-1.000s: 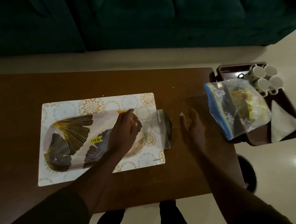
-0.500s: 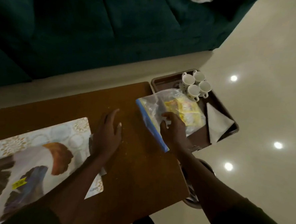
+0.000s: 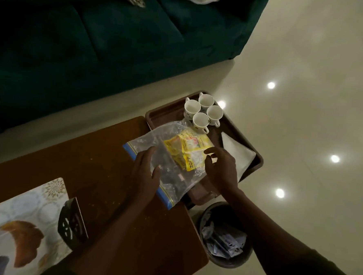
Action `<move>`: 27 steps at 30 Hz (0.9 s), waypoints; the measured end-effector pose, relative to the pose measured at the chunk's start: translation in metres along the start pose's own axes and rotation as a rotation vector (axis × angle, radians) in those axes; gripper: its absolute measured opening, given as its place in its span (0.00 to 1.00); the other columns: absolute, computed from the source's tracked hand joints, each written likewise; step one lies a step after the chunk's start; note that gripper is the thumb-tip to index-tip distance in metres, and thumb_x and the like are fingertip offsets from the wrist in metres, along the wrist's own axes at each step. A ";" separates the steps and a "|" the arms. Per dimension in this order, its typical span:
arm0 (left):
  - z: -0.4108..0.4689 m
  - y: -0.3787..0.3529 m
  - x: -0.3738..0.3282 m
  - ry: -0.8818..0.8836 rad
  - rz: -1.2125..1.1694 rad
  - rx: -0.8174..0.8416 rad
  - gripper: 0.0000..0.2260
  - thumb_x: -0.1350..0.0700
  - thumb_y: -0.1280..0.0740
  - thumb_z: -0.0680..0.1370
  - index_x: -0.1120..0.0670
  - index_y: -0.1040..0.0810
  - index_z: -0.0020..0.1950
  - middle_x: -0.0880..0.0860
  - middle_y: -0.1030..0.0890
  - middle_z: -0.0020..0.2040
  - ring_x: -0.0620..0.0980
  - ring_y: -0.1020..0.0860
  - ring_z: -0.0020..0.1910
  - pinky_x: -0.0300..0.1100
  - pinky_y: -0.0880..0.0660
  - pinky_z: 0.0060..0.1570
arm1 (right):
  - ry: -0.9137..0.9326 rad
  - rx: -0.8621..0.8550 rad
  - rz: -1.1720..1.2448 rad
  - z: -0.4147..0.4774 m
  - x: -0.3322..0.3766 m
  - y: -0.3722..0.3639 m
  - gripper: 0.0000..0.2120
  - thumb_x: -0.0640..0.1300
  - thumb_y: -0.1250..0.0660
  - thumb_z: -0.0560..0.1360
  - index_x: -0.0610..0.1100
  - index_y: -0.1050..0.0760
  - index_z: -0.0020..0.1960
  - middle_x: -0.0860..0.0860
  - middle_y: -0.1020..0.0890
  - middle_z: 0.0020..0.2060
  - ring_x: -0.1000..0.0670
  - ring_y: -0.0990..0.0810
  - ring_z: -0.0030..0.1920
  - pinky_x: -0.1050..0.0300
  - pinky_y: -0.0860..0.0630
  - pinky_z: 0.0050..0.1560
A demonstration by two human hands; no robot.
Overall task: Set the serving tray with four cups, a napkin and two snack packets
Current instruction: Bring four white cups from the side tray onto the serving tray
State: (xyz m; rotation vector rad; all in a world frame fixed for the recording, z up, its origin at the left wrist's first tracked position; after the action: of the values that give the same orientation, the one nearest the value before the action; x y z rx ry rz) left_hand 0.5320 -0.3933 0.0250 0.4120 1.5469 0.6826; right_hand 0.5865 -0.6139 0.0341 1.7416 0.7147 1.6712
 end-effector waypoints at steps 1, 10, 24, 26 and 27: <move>0.003 -0.002 -0.002 -0.010 0.008 0.002 0.23 0.65 0.33 0.76 0.60 0.31 0.71 0.58 0.26 0.65 0.55 0.25 0.63 0.38 0.30 0.55 | -0.005 0.000 -0.009 0.003 -0.003 0.001 0.08 0.39 0.34 0.72 0.48 0.20 0.49 0.50 0.17 0.48 0.52 0.20 0.44 0.57 0.24 0.44; 0.036 -0.032 -0.020 0.010 0.022 0.032 0.28 0.60 0.30 0.75 0.54 0.34 0.74 0.56 0.28 0.68 0.55 0.26 0.64 0.41 0.31 0.55 | -0.031 -0.061 -0.060 0.033 -0.015 0.021 0.07 0.38 0.36 0.72 0.42 0.21 0.49 0.47 0.17 0.45 0.49 0.20 0.45 0.57 0.27 0.42; 0.141 -0.127 -0.060 0.055 0.048 -0.017 0.31 0.56 0.28 0.74 0.55 0.36 0.74 0.54 0.31 0.72 0.55 0.31 0.70 0.44 0.32 0.59 | 0.073 0.182 -0.207 0.175 -0.058 -0.003 0.31 0.51 0.29 0.69 0.40 0.34 0.67 0.44 0.27 0.63 0.41 0.29 0.62 0.54 0.32 0.54; 0.152 -0.142 -0.061 0.098 0.061 -0.024 0.32 0.55 0.27 0.73 0.55 0.37 0.74 0.55 0.30 0.71 0.56 0.30 0.68 0.45 0.30 0.57 | 0.072 0.183 -0.167 0.188 -0.063 -0.008 0.37 0.51 0.24 0.66 0.41 0.35 0.68 0.42 0.27 0.64 0.39 0.29 0.63 0.53 0.32 0.51; 0.156 -0.149 -0.060 0.118 0.068 -0.022 0.33 0.55 0.26 0.72 0.55 0.37 0.74 0.55 0.30 0.71 0.56 0.30 0.68 0.47 0.29 0.58 | 0.083 0.192 -0.177 0.194 -0.065 -0.012 0.38 0.51 0.24 0.64 0.41 0.36 0.68 0.42 0.27 0.64 0.39 0.29 0.63 0.53 0.32 0.49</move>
State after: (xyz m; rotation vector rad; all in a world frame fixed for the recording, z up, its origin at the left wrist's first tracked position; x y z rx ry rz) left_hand 0.7129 -0.5166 -0.0227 0.4160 1.6415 0.7879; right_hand 0.7767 -0.6665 -0.0209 1.6892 1.0666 1.6045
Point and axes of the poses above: each hand's wrist, its own z-axis towards the middle knuckle, its own y-axis out of the back of the hand, x = y × z, the point moved 5 cm from there along z, towards the middle knuckle
